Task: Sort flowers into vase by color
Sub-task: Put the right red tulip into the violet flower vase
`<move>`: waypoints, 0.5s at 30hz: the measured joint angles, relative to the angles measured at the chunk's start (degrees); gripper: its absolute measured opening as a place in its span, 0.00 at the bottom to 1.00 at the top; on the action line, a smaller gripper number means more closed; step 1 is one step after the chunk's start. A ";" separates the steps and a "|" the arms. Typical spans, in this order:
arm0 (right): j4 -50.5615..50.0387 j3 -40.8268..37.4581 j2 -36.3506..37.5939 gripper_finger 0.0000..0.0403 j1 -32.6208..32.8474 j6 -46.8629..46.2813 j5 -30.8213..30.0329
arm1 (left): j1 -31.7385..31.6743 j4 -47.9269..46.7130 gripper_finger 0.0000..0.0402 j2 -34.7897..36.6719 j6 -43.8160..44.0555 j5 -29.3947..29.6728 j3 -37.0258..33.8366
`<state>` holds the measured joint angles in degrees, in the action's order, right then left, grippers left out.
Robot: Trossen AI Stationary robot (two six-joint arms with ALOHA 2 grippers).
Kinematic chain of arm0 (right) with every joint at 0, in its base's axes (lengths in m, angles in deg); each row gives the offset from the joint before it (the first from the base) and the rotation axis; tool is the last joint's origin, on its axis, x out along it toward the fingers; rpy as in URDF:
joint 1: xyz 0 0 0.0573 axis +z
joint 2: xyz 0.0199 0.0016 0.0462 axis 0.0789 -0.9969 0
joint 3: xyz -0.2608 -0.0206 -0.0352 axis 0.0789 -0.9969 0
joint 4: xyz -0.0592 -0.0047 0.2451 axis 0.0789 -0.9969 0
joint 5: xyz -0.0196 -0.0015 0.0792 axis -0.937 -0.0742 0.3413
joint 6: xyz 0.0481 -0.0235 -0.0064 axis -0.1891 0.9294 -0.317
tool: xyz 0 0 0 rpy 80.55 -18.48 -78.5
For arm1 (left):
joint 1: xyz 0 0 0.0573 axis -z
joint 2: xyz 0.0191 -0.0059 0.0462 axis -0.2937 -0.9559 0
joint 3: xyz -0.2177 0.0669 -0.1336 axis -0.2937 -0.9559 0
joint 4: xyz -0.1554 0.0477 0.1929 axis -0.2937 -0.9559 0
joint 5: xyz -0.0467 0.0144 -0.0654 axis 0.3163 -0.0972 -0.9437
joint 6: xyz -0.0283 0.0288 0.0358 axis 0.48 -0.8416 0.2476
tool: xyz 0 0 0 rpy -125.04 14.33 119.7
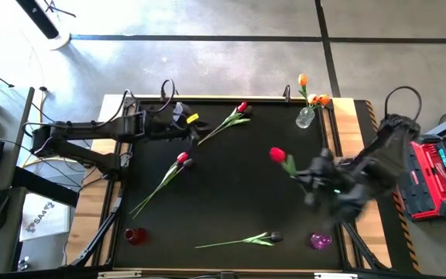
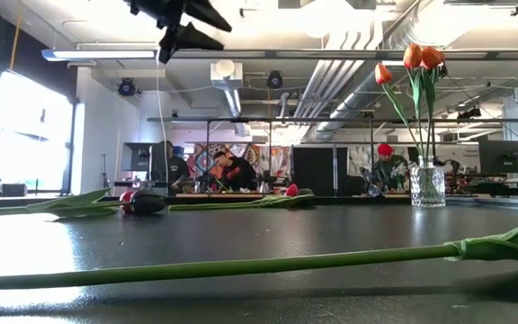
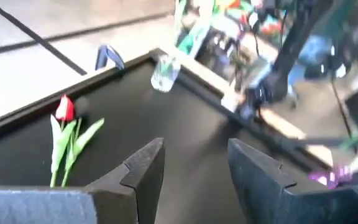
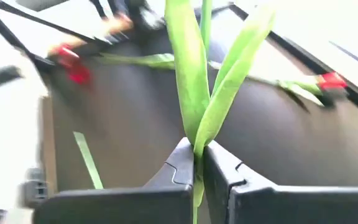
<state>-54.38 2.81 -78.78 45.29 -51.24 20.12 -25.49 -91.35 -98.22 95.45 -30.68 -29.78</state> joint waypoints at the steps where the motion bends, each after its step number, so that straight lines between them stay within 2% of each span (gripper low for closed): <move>1: -0.08 0.00 0.61 0.00 3.74 -1.08 -2.92 | 0.73 1.17 0.41 -0.29 0.76 1.26 0.00; 4: -0.17 0.00 1.54 0.00 14.33 -3.43 -9.68 | 3.12 7.08 0.41 -1.54 2.09 4.03 0.00; 7: -0.16 0.00 1.68 0.00 22.44 -4.53 -10.91 | 5.58 12.87 0.41 -3.42 2.42 6.19 0.00; 9: -0.18 0.00 1.32 0.00 26.52 -5.58 -11.79 | 7.10 16.73 0.41 -4.89 2.42 6.58 0.00; 15: 0.49 -3.85 0.04 0.00 36.21 -5.98 -20.43 | 10.57 24.98 0.41 -10.41 2.43 6.68 0.02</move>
<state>-53.89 -1.05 -78.74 81.50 -57.22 -0.30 -14.93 -66.37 -108.62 97.88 -24.00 -29.76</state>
